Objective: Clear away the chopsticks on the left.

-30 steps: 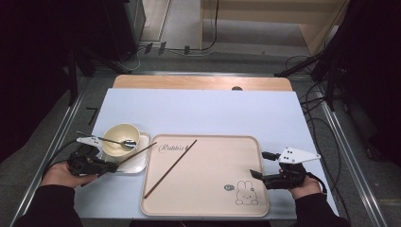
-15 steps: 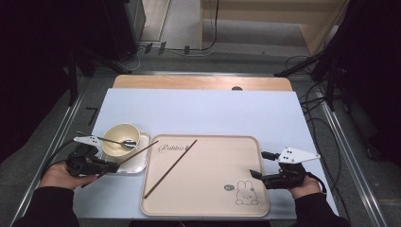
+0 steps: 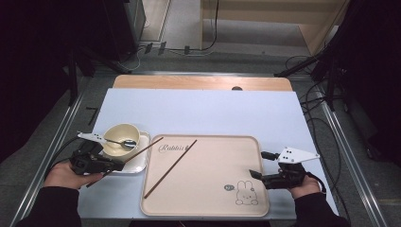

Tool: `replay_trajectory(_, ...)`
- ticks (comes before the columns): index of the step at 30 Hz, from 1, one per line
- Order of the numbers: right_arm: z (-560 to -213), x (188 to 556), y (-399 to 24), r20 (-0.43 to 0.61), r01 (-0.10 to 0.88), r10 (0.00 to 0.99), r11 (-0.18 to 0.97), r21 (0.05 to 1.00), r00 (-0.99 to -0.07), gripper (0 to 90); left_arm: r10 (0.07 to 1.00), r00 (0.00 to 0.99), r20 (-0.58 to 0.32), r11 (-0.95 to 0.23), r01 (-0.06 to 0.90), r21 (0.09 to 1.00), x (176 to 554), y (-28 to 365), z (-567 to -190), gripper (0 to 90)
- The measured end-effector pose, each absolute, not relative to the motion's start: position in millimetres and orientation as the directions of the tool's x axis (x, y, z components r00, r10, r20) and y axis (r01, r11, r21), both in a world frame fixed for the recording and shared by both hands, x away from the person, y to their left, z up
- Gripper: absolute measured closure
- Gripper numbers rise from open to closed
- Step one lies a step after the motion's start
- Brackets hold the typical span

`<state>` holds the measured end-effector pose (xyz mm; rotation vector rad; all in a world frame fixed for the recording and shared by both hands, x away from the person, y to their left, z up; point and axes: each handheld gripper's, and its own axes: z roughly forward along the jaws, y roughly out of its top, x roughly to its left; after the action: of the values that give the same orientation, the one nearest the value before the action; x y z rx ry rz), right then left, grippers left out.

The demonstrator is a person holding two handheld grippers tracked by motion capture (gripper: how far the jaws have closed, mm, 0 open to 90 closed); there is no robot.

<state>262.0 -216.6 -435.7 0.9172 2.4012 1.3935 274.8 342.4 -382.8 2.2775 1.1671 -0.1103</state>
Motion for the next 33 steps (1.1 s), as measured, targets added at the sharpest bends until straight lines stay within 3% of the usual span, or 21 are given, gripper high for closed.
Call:
replay_trajectory(15, -435.5, 262.2, -216.9, 0.118, 0.404, 0.611, 0.354, 0.844, -0.783, 21.3, 0.746, 0.604, -0.28, -0.447, 0.766, 0.463, 270.6, 298.1, -366.8, 85.3)
replay_trajectory(33, -435.8, 262.3, -216.7, 0.121, 0.408, 0.612, 0.354, 0.841, -0.782, 21.3, 0.759, 0.583, -0.291, -0.42, 0.779, 0.465, 273.4, 255.5, -380.6, 85.3)
